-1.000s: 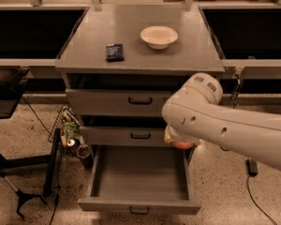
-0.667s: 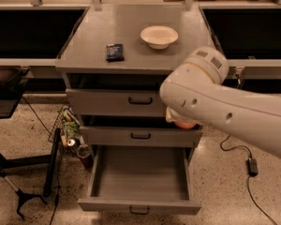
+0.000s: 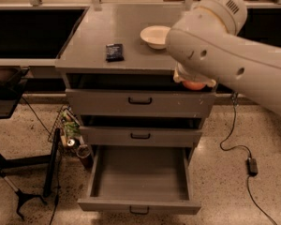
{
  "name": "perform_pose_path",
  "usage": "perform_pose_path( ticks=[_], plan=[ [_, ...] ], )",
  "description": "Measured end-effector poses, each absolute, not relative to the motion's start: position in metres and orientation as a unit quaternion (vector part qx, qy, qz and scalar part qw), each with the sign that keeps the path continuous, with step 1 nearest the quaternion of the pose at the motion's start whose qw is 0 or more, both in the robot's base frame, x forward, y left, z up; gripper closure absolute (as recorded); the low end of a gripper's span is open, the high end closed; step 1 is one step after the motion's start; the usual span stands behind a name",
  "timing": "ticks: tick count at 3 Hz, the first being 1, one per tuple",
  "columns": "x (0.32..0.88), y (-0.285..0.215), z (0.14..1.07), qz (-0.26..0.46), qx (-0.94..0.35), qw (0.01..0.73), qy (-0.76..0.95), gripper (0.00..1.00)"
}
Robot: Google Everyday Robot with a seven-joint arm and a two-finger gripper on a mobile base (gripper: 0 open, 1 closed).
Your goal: Pick apple from bottom drawer and place on counter
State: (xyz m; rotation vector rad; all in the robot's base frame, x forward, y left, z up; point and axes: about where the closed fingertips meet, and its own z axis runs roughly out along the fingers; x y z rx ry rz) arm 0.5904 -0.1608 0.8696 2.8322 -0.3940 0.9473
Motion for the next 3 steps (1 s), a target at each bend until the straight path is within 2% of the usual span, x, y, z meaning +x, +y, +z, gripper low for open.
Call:
perform_pose_path(
  ticks=[2,3],
  plan=[
    [0.663,-0.194,0.917,0.360,0.919,-0.017,-0.159,1.00],
    [0.700,-0.186,0.925,0.376,0.911,-0.061,-0.155,1.00]
  ],
)
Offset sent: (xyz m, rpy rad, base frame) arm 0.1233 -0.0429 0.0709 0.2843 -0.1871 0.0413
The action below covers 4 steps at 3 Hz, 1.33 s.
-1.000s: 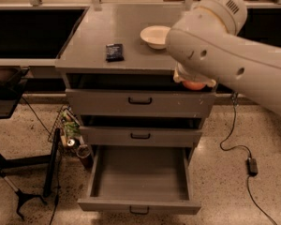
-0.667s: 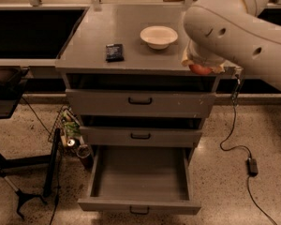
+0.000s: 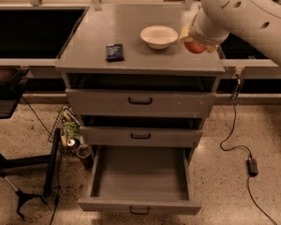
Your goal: Pick apple from bottom drawer and place on counter
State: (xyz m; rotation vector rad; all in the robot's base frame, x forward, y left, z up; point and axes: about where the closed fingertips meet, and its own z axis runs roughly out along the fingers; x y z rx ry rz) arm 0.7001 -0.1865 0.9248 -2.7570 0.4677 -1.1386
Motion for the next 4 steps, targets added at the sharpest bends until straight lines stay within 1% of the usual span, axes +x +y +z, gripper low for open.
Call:
perform_pose_path(
  ticks=[1,2,3,4],
  plan=[
    [0.729,-0.171,0.921,-0.381,-0.909,0.089,0.147,1.00],
    [0.750,-0.160,0.907,-0.370,-0.912,0.096,0.145,0.85],
    [0.762,-0.157,0.890,-0.353,-0.919,0.091,0.151,0.64],
    [0.768,-0.159,0.877,-0.338,-0.924,0.084,0.159,0.40]
  ],
)
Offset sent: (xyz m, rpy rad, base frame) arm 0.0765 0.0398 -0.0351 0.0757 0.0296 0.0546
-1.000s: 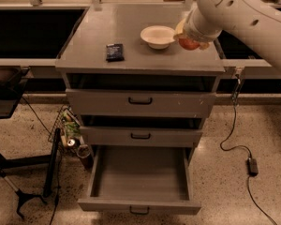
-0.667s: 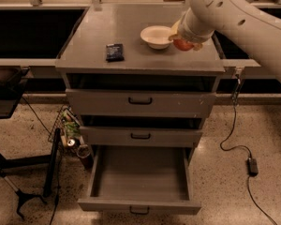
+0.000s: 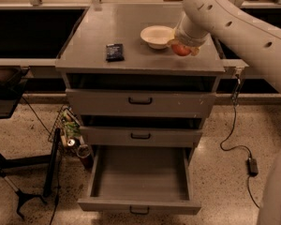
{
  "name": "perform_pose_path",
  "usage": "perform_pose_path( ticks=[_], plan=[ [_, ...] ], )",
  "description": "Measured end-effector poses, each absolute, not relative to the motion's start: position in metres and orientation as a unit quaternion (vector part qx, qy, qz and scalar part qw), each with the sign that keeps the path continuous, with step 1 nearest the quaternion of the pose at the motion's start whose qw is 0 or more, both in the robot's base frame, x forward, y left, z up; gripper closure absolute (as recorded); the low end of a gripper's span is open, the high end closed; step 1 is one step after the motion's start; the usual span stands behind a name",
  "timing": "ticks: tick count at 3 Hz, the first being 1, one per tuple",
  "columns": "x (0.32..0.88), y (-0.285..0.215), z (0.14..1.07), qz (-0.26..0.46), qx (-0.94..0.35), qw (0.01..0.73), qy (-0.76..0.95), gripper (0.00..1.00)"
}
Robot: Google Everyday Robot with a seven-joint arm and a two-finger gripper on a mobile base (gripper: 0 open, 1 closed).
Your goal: Pick apple from bottom drawer and place on counter
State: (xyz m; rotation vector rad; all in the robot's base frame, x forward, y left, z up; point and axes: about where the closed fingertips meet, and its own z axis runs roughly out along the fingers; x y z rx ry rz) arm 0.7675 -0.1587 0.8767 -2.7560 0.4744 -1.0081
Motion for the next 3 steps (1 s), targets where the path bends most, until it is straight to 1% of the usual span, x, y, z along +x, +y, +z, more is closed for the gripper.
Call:
perform_pose_path(
  ticks=[1,2,3],
  plan=[
    [0.7670,-0.1639,0.8678,-0.327,-0.927,0.077,0.170,0.03],
    [0.7670,-0.1638,0.8675,-0.327,-0.927,0.077,0.170,0.00],
    [0.7670,-0.1638,0.8675,-0.327,-0.927,0.077,0.170,0.00]
  ],
)
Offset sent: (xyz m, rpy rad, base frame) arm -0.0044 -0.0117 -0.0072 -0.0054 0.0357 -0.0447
